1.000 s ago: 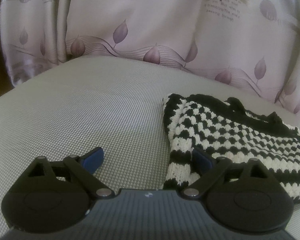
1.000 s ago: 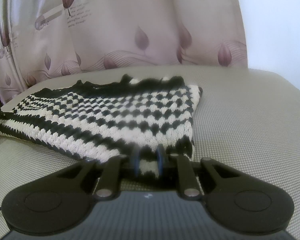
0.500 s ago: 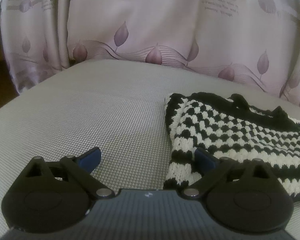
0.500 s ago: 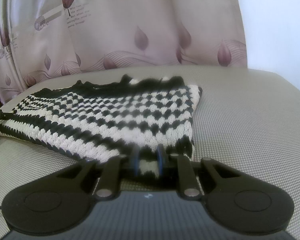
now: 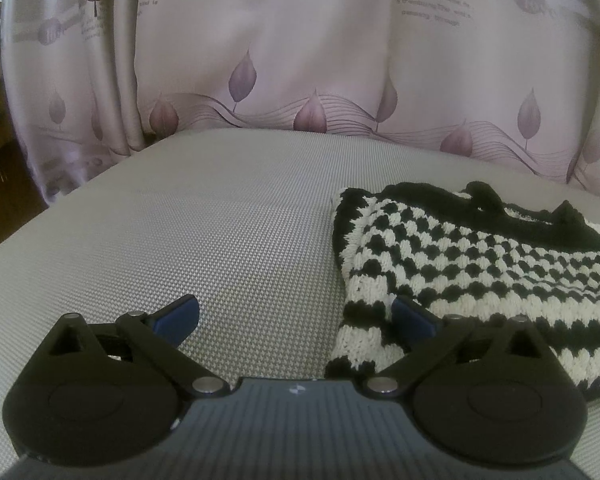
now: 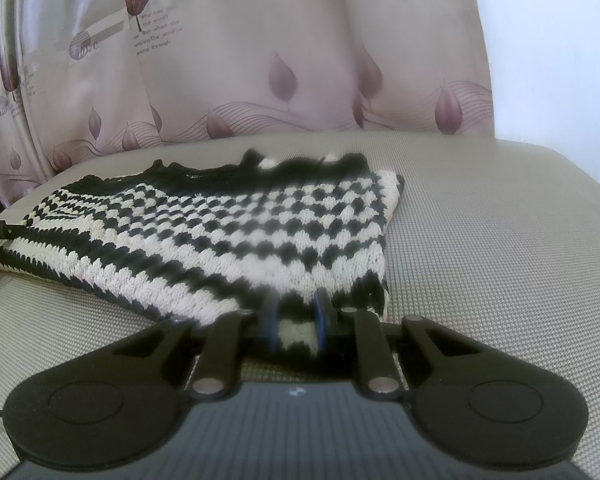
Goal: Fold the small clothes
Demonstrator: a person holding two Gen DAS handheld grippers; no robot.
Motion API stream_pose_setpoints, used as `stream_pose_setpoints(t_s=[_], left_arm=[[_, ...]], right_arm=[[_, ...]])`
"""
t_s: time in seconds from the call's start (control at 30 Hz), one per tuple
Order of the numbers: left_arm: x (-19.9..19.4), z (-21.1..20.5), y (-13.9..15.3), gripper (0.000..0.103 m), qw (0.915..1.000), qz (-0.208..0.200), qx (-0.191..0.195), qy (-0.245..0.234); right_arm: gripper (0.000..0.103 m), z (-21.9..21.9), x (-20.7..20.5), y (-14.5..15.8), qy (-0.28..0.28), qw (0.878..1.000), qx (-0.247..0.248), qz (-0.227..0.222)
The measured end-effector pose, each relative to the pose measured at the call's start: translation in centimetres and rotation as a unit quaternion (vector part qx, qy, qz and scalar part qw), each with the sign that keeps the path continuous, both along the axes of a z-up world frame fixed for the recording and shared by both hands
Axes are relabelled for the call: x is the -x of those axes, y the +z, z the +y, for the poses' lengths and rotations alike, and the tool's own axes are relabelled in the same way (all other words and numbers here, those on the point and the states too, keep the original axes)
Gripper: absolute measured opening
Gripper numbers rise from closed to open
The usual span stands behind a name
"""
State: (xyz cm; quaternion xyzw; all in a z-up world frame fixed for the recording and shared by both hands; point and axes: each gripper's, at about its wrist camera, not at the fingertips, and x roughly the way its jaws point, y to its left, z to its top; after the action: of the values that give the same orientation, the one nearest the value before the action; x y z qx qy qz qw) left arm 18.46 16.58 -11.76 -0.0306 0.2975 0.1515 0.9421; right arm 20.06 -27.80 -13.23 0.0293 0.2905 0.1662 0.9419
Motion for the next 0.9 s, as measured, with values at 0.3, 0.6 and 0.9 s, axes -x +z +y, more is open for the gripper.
stream_pose_setpoints(t_s=[0.3, 0.6, 0.9], left_arm=[[0.1, -0.1, 0.1, 0.102, 1.0000, 0.000, -0.009, -0.002], [0.2, -0.1, 0.1, 0.102, 0.9999, 0.000, -0.014, -0.004], [0.0, 0.9, 0.3, 0.102, 0.9993, 0.000, 0.029, -0.023]], right_arm=[[0.017, 0.0, 0.0, 0.0, 0.000, 1.000, 0.000, 0.000], [0.017, 0.0, 0.0, 0.0, 0.000, 1.000, 0.000, 0.000], [0.017, 0.0, 0.0, 0.0, -0.001, 1.000, -0.001, 0.000]])
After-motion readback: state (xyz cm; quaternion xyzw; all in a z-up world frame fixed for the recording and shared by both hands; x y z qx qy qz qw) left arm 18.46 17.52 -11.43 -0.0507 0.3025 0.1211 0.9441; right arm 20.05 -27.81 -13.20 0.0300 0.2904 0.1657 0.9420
